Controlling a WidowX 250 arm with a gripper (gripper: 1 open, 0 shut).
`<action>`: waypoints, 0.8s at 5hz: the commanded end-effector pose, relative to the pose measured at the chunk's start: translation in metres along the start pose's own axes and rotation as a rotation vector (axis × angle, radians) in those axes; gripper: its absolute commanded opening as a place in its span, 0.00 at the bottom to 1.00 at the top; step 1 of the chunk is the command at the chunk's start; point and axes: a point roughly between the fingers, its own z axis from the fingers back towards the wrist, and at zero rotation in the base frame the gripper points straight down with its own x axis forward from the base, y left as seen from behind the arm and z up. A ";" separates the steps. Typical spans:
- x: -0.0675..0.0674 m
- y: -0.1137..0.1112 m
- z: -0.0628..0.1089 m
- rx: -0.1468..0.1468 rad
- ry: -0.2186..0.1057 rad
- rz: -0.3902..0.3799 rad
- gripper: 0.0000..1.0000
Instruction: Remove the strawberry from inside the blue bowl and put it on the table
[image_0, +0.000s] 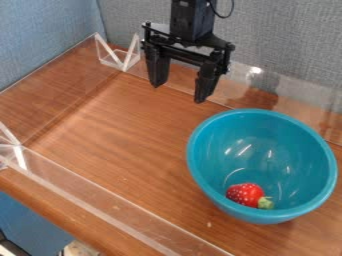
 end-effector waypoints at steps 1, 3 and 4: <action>-0.002 -0.013 -0.004 -0.001 0.007 -0.038 1.00; -0.015 -0.061 -0.018 0.001 0.032 -0.202 1.00; -0.030 -0.102 -0.026 0.018 0.016 -0.347 1.00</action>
